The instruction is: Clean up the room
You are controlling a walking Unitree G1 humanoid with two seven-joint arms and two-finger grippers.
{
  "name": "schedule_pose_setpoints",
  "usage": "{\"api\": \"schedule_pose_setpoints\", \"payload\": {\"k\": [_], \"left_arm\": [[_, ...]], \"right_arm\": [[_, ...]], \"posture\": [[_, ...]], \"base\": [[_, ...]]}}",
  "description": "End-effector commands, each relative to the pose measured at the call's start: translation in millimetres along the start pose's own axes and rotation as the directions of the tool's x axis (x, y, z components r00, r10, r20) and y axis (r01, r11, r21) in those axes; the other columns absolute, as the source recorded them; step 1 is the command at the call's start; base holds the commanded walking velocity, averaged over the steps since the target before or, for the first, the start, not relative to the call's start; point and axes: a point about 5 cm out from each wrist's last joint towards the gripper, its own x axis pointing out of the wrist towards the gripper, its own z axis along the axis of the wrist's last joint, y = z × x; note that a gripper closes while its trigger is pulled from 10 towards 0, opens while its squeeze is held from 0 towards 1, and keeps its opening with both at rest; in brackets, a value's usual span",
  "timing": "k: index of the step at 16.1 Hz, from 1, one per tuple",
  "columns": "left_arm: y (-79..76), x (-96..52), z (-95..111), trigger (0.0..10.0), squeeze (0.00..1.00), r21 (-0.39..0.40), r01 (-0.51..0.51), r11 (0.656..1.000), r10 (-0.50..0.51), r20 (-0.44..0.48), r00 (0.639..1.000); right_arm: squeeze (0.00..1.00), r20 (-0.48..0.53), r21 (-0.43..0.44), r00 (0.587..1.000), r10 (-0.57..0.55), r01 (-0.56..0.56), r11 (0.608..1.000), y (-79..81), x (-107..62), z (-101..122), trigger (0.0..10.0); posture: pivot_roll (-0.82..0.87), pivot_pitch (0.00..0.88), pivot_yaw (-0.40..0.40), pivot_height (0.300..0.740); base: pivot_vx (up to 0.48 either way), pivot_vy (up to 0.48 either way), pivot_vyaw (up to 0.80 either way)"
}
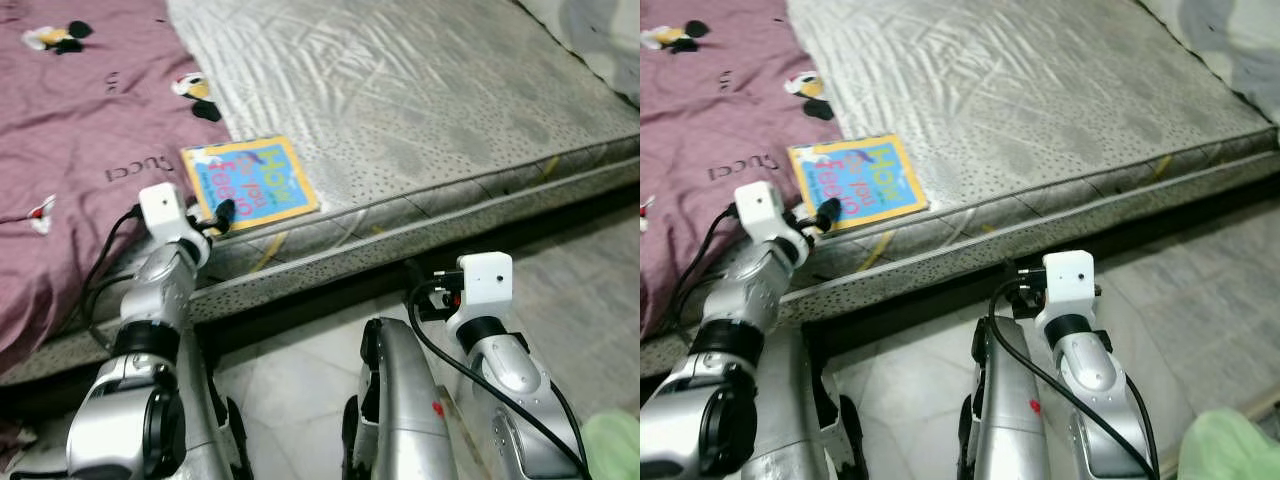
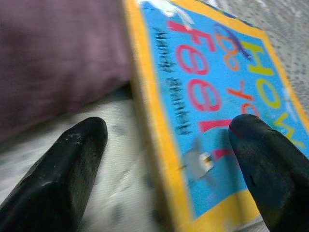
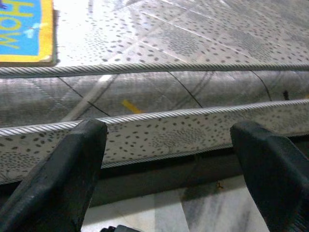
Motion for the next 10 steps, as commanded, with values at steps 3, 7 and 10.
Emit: {"api": "schedule_pose_setpoints", "payload": {"k": [3,7,10], "left_arm": [[-4.2,4.4,-1,10.0,0.0,-0.064,0.052,0.997,-0.053,-0.007,0.999],[-15.6,9.4,-4,5.1,0.0,-0.183,0.169,0.968,-0.184,-0.065,0.981],[-12.7,10.0,-5,0.0,0.0,-0.276,0.16,0.948,-0.189,-0.082,0.979]], "right_arm": [[0.0,0.016,0.158,0.978,0.21,-0.21,0.965,21.2,-7.2,11,10.0],[0.0,0.072,0.228,0.851,0.52,-0.522,0.822,52.2,-20.6,33,10.0],[0.0,0.075,0.206,0.836,0.544,-0.546,0.812,51.0,-17.5,40,10.0]], "posture": [[-0.2,0.213,-0.072,0.477],[-0.22,0.198,-0.064,0.477],[-0.23,0.186,-0.05,0.477]], "base": [[0.0,0.0,0.0],[0.0,0.0,0.0],[0.0,0.0,0.0]]}}
